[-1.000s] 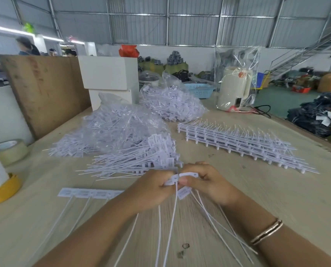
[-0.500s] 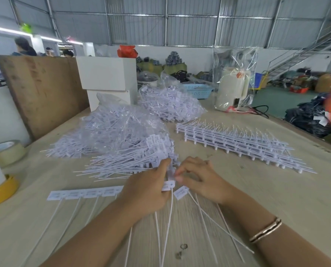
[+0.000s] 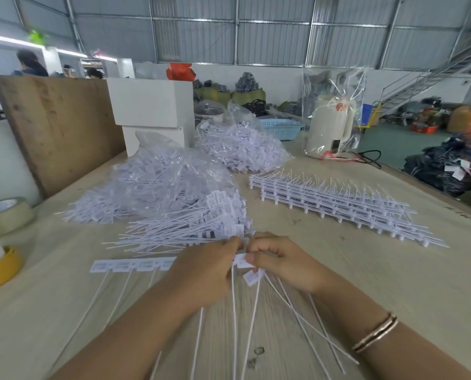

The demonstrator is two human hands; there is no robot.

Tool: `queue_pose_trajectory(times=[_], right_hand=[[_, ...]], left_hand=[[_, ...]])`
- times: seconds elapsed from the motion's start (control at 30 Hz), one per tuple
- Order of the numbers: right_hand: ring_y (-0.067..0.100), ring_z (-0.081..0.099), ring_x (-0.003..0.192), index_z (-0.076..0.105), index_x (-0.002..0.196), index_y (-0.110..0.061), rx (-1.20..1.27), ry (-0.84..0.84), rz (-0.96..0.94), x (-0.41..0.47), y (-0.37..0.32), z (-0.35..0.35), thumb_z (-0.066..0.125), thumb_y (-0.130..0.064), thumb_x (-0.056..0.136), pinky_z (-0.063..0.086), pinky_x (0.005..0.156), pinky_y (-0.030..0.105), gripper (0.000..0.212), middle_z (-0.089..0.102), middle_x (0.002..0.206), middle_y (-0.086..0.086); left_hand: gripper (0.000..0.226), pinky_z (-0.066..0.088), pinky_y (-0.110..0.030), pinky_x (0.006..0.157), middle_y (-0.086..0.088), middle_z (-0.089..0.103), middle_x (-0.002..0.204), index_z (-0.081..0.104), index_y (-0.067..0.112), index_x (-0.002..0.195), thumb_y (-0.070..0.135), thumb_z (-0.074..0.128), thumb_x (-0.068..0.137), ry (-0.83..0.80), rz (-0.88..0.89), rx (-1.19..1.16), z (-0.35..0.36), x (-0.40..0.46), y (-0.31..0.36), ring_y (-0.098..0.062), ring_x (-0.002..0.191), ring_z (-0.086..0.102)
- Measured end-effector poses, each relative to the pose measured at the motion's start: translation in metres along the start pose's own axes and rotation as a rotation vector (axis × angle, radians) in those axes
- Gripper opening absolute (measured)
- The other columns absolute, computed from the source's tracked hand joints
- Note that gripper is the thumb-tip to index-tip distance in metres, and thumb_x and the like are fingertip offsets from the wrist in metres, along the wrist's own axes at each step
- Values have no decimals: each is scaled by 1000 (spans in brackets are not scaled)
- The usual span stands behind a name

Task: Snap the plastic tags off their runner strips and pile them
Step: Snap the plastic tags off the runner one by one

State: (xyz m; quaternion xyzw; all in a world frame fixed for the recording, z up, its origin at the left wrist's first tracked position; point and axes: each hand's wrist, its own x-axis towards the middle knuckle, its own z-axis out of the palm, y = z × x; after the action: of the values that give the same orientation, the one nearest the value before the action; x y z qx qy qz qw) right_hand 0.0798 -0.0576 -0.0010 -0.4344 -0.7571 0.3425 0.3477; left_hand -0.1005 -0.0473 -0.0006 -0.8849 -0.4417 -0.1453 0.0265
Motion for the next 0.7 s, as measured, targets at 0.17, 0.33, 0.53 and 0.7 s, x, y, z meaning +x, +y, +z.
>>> queue_pose_trajectory(times=[0.17, 0.33, 0.53, 0.7], right_hand=[[3, 45, 62, 62, 74, -7, -114, -68, -24, -2, -3, 6, 64, -21, 89, 35, 66, 21, 21, 51, 66, -7], [-4, 46, 76, 64, 79, -34, -452, 6, -164, -3, -1, 3, 60, -29, 92, 20, 81, 34, 14, 50, 68, -20], [-5, 43, 73, 71, 80, -23, -616, 114, -383, -2, -2, 3, 58, -27, 91, 22, 80, 35, 18, 56, 70, -19], [12, 59, 64, 72, 70, -19, 248, 226, -127, -9, -1, -22, 64, -26, 83, 45, 68, 20, 17, 63, 66, 0]], left_hand=[[23, 42, -29, 66, -1, 65, 100, 52, 25, 113, 31, 49, 91, 4, -87, 157, 8, 7, 0, -25, 90, 63], [25, 50, -36, 79, 0, 66, 100, 60, 26, 111, 38, 47, 93, -88, -59, -58, 11, 8, -6, -22, 94, 62], [23, 50, -34, 80, -2, 66, 89, 64, 12, 95, 33, 55, 93, -186, -17, -355, 17, 11, -11, -17, 86, 63], [26, 37, -23, 59, 15, 51, 60, 60, 30, 70, 44, 54, 91, -125, -30, -494, 12, 6, -10, 3, 55, 46]])
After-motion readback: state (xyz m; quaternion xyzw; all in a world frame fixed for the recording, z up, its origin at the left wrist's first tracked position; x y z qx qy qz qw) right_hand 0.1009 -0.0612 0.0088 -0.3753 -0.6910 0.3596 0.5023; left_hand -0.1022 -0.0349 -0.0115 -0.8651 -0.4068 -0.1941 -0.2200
